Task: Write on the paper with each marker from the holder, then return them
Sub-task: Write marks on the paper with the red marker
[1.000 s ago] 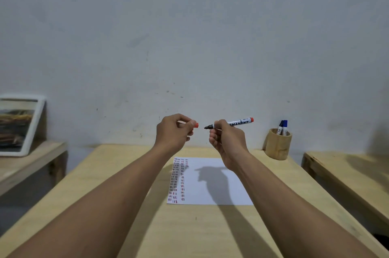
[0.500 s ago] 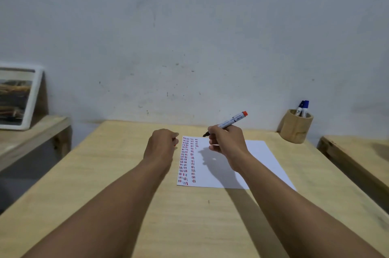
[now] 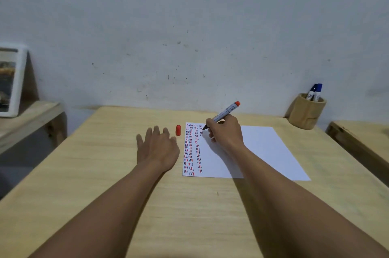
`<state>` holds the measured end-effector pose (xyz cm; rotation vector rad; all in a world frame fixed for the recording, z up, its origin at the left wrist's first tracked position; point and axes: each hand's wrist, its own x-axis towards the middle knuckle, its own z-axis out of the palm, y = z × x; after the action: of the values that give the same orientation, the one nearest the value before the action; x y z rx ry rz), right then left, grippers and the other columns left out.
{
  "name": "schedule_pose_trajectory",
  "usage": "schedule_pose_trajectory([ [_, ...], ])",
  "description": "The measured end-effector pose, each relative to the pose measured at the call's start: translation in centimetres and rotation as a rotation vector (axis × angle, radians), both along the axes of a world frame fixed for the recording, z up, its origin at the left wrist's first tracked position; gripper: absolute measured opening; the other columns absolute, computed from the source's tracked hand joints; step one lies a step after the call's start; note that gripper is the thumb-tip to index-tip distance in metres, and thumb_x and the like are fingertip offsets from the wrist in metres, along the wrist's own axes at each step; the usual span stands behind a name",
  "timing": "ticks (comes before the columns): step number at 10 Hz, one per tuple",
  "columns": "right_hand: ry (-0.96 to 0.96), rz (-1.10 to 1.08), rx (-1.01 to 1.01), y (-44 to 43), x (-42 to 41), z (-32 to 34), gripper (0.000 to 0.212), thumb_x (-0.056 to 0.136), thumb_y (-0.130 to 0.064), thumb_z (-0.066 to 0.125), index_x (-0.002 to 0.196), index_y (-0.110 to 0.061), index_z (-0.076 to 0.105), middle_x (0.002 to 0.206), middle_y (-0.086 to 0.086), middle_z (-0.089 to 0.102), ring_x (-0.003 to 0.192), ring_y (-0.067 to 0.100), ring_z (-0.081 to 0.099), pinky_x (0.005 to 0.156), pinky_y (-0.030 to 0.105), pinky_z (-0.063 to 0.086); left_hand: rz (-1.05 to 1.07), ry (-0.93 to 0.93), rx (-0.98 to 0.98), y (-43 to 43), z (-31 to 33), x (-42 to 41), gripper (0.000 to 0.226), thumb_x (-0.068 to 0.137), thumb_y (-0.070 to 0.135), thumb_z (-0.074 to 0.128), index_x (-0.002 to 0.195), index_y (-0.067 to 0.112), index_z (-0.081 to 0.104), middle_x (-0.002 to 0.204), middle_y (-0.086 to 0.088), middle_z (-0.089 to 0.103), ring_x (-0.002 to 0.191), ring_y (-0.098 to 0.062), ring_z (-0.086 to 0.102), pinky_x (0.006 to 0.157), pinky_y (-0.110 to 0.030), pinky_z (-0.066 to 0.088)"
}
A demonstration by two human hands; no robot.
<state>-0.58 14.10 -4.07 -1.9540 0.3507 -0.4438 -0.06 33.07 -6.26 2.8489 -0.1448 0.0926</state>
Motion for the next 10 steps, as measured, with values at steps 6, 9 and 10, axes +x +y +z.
schedule_pose_trajectory([
  [6,0.029,0.012,-0.14,-0.07,1.03,-1.9,0.03,0.085,-0.026,0.065,0.08,0.003,0.07,0.07,0.01,0.075,0.07,0.027,0.073,0.064,0.04,0.058,-0.057,0.049,0.101,0.15,-0.28,-0.19,0.063,0.104,0.042,0.017,0.162,0.017,0.014,0.169,-0.015,0.008,0.157,-0.033,0.001,0.123,-0.058,0.001],
  [9,0.051,0.01,-0.134,-0.06,1.12,-1.86,0.032,0.085,-0.027,0.066,0.081,0.005,0.07,0.074,0.015,0.075,0.062,0.023,0.068,0.056,0.033,0.051,-0.061,0.058,0.087,0.12,-0.16,-0.2,0.063,0.104,0.042,0.017,0.162,0.018,0.014,0.169,-0.015,0.008,0.157,-0.033,0.001,0.123,-0.057,0.001],
  [10,0.061,0.011,-0.124,-0.03,1.08,-1.83,0.032,0.084,-0.027,0.067,0.082,0.005,0.071,0.075,0.014,0.076,0.059,0.019,0.063,0.054,0.031,0.049,-0.06,0.063,0.071,0.13,-0.12,-0.27,0.063,0.104,0.042,0.017,0.162,0.018,0.014,0.169,-0.015,0.008,0.157,-0.033,0.002,0.123,-0.057,0.001],
])
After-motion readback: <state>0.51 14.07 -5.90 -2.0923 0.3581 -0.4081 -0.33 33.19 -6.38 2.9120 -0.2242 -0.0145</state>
